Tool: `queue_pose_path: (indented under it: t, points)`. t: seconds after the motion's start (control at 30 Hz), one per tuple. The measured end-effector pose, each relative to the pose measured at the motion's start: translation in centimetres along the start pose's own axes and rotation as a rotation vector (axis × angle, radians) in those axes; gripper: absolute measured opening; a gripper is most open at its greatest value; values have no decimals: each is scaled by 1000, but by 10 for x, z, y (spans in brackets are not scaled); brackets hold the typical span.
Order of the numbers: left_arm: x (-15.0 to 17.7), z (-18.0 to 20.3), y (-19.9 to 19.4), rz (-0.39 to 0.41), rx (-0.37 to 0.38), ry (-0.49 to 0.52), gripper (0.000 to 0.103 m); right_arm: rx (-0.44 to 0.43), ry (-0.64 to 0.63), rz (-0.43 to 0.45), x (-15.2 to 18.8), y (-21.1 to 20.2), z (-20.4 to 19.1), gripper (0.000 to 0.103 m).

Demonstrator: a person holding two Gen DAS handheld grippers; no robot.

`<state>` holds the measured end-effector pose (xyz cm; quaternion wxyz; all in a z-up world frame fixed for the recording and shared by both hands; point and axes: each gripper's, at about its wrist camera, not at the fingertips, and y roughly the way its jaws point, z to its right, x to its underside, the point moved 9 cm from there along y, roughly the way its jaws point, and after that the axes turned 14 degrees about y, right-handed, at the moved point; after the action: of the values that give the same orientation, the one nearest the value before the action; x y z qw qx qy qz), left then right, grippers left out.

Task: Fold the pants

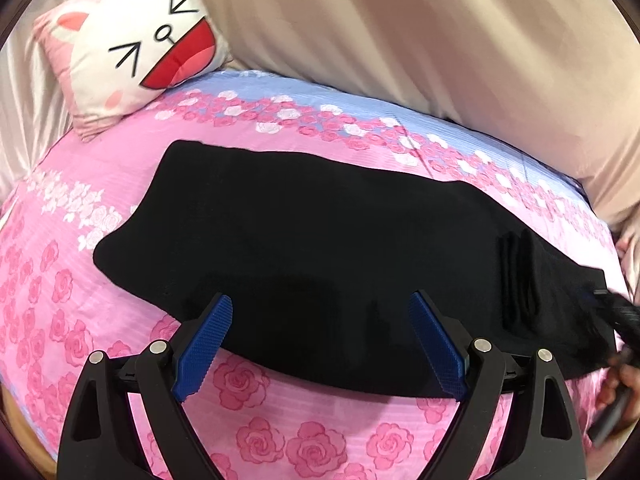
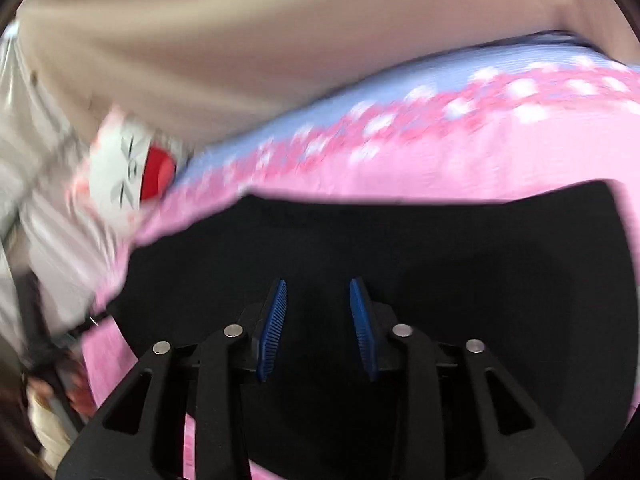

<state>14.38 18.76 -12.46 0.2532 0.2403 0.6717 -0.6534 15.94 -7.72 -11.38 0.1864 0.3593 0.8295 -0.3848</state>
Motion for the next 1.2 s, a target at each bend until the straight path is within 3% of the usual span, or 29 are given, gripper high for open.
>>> queue_pose_path:
  t: [0.07,0.17,0.27,0.33,0.53,0.6,0.83,1.03,1.1,1.13,1.17,1.2]
  points:
    - [3,-9,3,-10,-8,-30,87,45,45,59,-11,-24,25,35]
    - [11,-29,8,-23,-42,-69,87,176,108,24,-3,-20,78,31]
    - [18,-57,11,-40,-70,-126,87,64,177,92,0,-44,76,36]
    - [23,-79,5,-32,-33,-211,87,2,167,137,1,-57,64,37]
    - [53,-144,3,-16,11,-501,87,28,18,173,22,-64,28,38]
    - [54,-155,1,44,37,-574,87,6,-11,173,29,-62,20,38]
    - [36,-162,14,51,-26,-582,86,7,-38,128,39,-46,15,41]
    - [20,-153,28,71,45,-611,85,4,23,136,36,-46,25,48]
    - [15,-156,29,88,43,-639,77,-6,53,133,35,-46,29,48]
    - [14,-156,29,101,50,-645,56,-10,67,133,35,-46,31,48]
    - [12,-156,29,114,68,-652,19,-23,89,130,34,-46,34,48]
    - [8,-153,31,124,132,-656,16,-31,102,131,34,-46,36,49]
